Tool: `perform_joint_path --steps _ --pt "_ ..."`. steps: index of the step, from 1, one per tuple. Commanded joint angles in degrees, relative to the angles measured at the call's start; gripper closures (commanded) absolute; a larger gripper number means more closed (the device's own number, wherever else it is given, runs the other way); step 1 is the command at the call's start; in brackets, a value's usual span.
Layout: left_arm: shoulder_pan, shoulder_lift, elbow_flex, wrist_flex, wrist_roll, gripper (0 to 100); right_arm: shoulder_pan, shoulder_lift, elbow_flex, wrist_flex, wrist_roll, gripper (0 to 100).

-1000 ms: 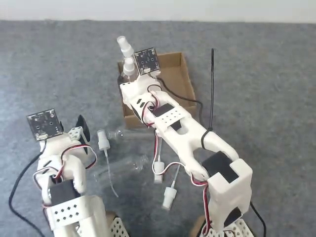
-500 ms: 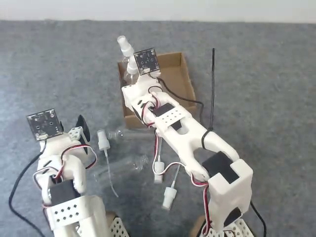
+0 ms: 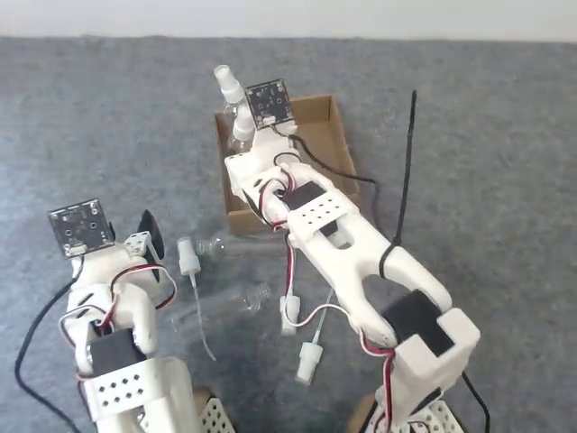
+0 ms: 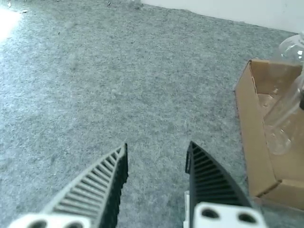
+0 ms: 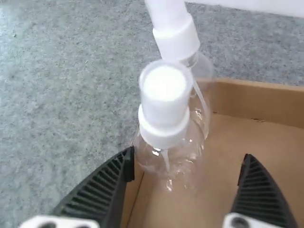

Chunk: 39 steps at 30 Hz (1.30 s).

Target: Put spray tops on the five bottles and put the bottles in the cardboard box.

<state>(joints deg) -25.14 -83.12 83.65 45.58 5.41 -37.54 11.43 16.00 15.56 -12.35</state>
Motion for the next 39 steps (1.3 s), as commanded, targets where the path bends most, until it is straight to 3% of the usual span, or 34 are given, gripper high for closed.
perform_joint_path --steps 1,19,26,30,36,39 --pt "-0.4 -0.8 -0.5 -1.7 -0.4 81 0.3 -7.0 -1.6 4.6 -0.3 70.1" --pt "-0.5 -0.8 -0.5 -1.7 -0.4 81 0.6 -24.1 -1.6 30.4 -0.3 70.1" --pt "-4.9 -0.8 -0.7 -1.9 0.1 81 0.7 -29.8 -1.6 37.8 0.1 70.1" --pt "-4.9 -0.8 -0.7 -1.9 0.1 81 0.3 -32.7 -1.6 42.9 7.5 70.1" --pt "-4.9 -0.8 -0.7 -1.9 0.1 81 0.3 -35.5 -1.8 51.9 9.2 70.1" --pt "-4.9 -0.8 -0.7 -1.9 0.1 81 0.3 -35.8 -1.8 56.7 14.9 70.1"
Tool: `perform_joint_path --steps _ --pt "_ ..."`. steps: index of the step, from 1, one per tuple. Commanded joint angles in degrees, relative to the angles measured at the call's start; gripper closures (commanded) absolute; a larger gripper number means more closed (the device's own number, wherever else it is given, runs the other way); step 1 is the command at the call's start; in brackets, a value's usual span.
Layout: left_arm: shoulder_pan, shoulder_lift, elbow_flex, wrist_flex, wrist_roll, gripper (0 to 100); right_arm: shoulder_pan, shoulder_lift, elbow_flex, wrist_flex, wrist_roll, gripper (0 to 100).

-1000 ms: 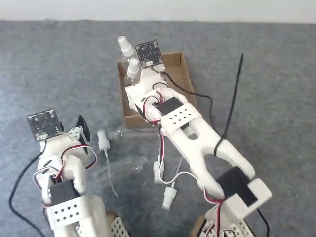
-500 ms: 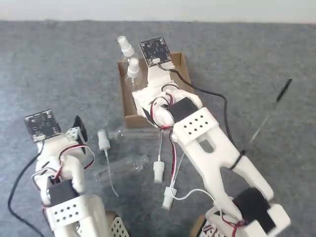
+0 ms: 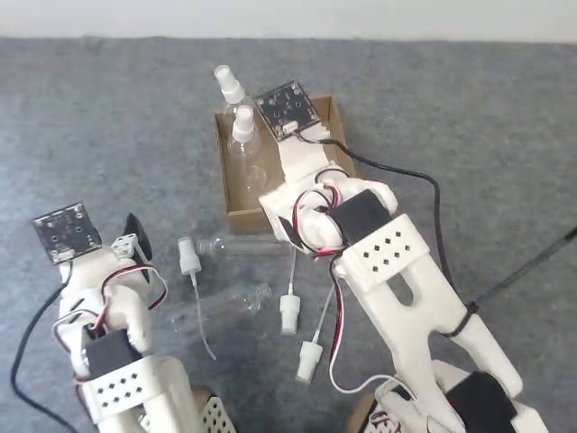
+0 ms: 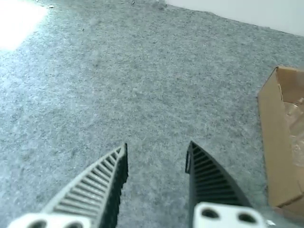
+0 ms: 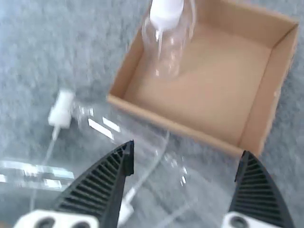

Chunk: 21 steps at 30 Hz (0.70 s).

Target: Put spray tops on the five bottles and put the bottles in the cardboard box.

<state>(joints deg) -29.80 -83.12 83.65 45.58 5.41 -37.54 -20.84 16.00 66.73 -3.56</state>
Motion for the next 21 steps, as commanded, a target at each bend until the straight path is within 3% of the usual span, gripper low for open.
perform_joint_path --steps 1,15,21 --pt "-0.3 -0.8 -0.7 -1.9 0.1 81 0.3 -3.6 -1.8 6.9 7.8 70.1" --pt "-0.4 -0.8 -0.7 -2.0 0.1 81 0.7 -2.8 -1.4 18.4 23.9 70.2" --pt "-3.0 -0.8 -0.8 -2.0 0.2 81 0.7 -2.8 3.4 17.5 28.7 70.2"
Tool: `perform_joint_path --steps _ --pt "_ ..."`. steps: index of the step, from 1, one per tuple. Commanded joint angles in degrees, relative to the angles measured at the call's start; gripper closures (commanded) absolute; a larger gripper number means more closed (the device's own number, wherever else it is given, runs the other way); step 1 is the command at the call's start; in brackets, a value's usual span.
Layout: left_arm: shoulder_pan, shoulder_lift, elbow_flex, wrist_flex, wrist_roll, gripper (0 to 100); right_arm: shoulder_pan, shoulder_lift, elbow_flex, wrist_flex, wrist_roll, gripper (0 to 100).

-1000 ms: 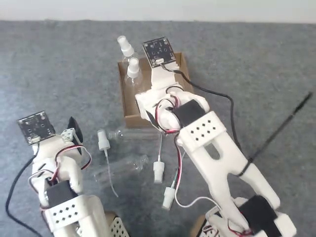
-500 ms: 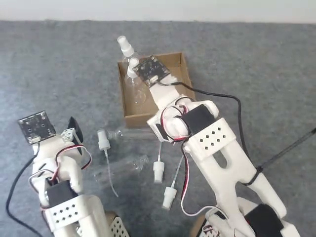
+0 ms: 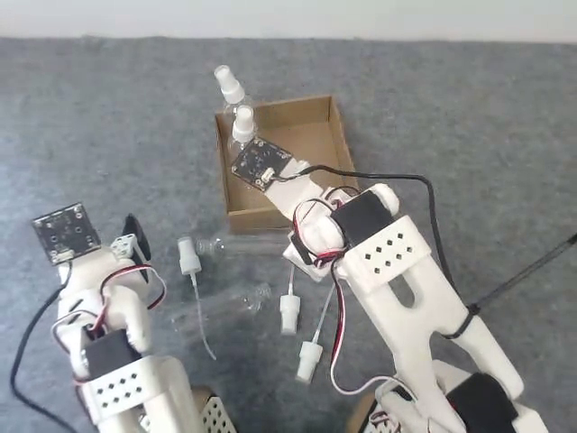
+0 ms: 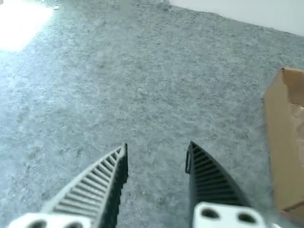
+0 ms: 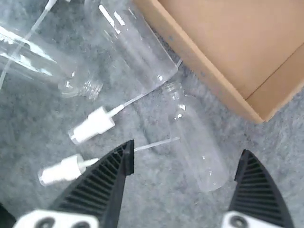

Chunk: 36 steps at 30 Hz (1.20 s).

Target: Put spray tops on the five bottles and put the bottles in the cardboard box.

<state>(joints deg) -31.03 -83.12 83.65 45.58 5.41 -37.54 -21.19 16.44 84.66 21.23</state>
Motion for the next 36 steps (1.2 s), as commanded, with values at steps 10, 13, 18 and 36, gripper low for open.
perform_joint_path --steps 10,13,18,36 --pt "-1.9 -0.8 -0.8 -2.0 0.2 81 0.7 -2.4 6.8 -0.7 12.5 70.2" --pt "-1.9 -0.8 -0.8 -2.0 0.2 81 0.7 -1.4 6.7 -0.7 13.6 70.2" --pt "-1.9 -0.8 -0.8 -2.0 0.2 81 1.3 5.1 6.5 -2.1 16.5 70.2" --pt "-1.9 -0.8 -0.8 -2.0 0.2 81 4.8 14.6 6.5 -9.8 23.0 70.2"
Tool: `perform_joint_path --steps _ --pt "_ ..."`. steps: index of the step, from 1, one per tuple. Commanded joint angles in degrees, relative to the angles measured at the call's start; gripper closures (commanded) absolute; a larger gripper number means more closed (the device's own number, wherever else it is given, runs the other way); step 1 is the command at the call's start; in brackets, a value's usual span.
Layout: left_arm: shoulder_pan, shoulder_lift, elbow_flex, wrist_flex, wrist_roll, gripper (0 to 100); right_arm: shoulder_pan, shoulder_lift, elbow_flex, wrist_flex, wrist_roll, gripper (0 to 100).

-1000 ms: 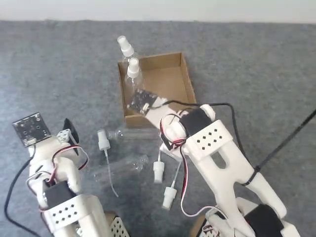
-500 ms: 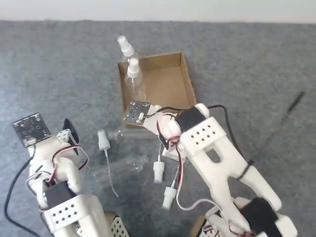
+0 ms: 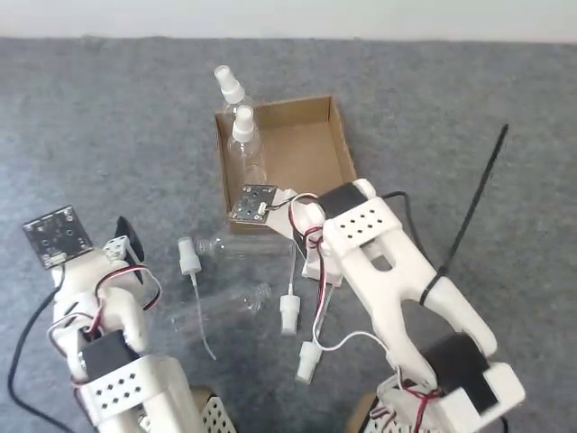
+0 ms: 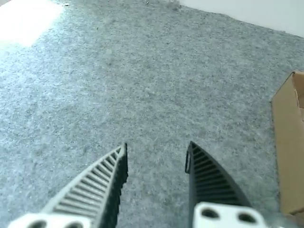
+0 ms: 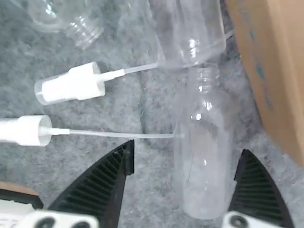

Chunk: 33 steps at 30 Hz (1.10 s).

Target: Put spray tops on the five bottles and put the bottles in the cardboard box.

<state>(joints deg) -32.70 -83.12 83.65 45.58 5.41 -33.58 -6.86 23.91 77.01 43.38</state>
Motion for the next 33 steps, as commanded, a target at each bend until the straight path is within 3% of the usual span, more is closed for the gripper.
perform_joint_path --steps 1,22,33 --pt "-0.3 -0.8 -0.8 -2.0 0.2 81 0.8 0.5 -1.0 -2.2 1.0 70.2" --pt "-0.3 -0.8 -0.8 -2.0 0.2 81 0.9 1.5 -0.7 -5.9 9.1 70.2" --pt "-0.2 -0.8 -0.8 -2.0 0.2 81 2.2 11.6 -4.5 -6.9 9.1 70.2"
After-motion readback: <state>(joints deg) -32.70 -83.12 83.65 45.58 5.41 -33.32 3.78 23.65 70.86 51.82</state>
